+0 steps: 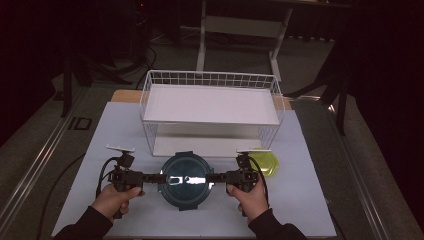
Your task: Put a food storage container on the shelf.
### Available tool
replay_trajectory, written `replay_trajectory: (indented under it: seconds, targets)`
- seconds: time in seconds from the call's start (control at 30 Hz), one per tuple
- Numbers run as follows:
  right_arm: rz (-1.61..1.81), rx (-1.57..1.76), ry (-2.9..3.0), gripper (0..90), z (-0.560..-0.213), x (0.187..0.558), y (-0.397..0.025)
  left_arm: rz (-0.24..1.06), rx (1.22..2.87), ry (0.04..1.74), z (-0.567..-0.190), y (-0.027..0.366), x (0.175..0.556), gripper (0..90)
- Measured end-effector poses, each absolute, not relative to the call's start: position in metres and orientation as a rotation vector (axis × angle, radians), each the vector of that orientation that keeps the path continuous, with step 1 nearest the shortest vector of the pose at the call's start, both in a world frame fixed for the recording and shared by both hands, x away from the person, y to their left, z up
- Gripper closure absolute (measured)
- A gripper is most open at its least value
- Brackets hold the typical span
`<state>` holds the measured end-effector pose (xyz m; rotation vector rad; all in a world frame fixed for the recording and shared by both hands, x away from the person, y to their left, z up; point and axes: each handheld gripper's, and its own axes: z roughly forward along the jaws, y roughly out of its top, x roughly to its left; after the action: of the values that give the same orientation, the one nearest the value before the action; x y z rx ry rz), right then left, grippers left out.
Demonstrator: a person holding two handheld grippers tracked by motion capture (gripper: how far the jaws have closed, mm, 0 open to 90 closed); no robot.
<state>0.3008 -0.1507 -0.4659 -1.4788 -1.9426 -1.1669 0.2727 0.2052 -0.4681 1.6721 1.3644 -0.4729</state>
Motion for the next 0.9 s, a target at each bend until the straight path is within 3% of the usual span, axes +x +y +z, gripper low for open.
replay_trajectory:
  seconds: [0.9]
  targets:
    - [-1.351,-1.488,-1.985,55.7,-0.389,0.303,-0.184,-0.413,1.693,1.25,-0.394,0.174,0.288,56.9]
